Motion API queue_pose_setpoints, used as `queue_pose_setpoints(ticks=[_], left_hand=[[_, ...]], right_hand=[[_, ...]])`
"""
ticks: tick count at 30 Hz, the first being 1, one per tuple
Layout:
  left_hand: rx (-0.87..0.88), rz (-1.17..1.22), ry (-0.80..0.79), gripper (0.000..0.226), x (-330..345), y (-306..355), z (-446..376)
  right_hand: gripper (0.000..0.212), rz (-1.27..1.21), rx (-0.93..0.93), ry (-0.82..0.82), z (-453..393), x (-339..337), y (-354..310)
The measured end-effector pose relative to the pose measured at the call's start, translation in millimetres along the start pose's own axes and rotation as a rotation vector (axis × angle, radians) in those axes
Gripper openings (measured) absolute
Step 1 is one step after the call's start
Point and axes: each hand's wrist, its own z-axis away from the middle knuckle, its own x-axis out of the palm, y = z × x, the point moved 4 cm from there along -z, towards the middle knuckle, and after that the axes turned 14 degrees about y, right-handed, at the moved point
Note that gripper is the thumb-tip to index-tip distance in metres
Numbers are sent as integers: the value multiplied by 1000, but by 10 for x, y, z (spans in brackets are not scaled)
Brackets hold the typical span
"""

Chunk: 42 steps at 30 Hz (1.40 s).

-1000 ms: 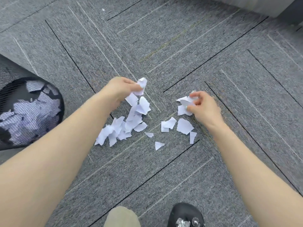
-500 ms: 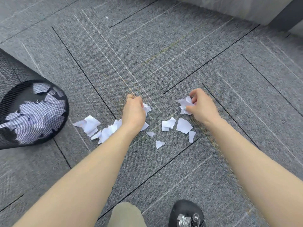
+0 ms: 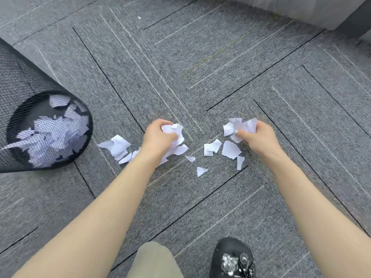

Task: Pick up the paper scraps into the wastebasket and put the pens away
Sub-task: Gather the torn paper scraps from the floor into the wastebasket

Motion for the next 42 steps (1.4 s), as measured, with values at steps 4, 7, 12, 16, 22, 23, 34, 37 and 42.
queue_pose_setpoints(ticks=[4, 7, 12, 16, 22, 23, 34, 37, 42], left_hand=[[-76, 116, -134, 22, 202, -86, 316], [-55, 50, -206, 18, 388, -158, 465], [90, -114, -240, 12, 600, -237, 612], [342, -317, -112, 11, 618, -296, 695], [439, -534, 27, 39, 588, -335, 720], [440, -551, 14, 38, 588, -333, 721], [203, -358, -35, 46, 460, -377, 628], [188, -451, 51, 48, 479, -384, 689], [201, -414, 56, 24, 606, -351, 760]], right_hand=[[21, 234, -13, -149, 265, 82, 185], [20, 408, -176, -17, 358, 196, 249], [19, 464, -298, 169, 446, 233, 244], [33, 442, -233, 118, 402, 241, 235], [19, 419, -284, -16, 273, 211, 64], [25, 394, -329, 19, 236, 202, 4], [19, 554, -530, 33, -23, 274, -103], [17, 559, -527, -21, -50, 301, -106], [10, 463, -433, -128, -105, 369, -117]])
